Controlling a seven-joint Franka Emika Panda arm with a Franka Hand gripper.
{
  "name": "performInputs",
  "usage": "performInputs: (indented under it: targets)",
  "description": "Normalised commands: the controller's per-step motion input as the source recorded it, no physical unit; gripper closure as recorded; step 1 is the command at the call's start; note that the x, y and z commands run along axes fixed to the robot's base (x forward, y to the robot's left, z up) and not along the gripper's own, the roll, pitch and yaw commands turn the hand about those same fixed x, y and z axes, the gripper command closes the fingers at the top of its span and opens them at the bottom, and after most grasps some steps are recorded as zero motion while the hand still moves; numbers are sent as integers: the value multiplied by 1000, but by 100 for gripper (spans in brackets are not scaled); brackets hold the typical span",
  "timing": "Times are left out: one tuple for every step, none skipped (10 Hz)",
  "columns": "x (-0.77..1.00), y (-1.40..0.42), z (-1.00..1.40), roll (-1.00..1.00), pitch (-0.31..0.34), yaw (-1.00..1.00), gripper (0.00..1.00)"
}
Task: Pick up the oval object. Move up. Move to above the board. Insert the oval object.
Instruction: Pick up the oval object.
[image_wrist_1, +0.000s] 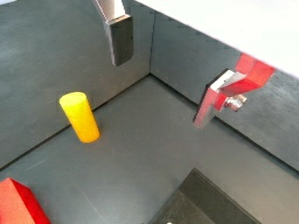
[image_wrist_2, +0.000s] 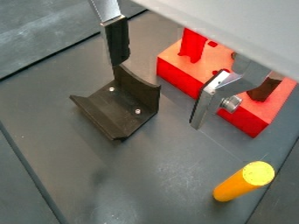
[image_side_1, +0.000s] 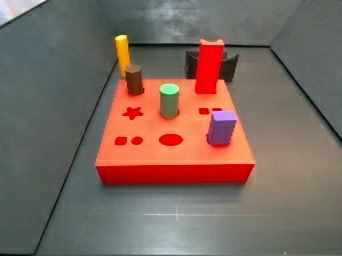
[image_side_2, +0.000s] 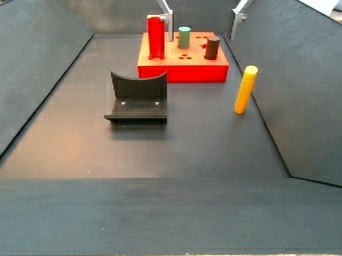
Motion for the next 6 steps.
performInputs:
  targets:
    - [-217, 0, -86, 0, -59, 0, 0]
    - [-389, 0, -109, 0, -89, 0, 0]
    - [-497, 0, -126, 0, -94, 0, 0]
    - [-663, 0, -103, 0, -143, 34, 0]
    - [-629, -97, -83, 0, -147, 0, 0]
    - [-663, -123, -97, 0, -130, -106, 0]
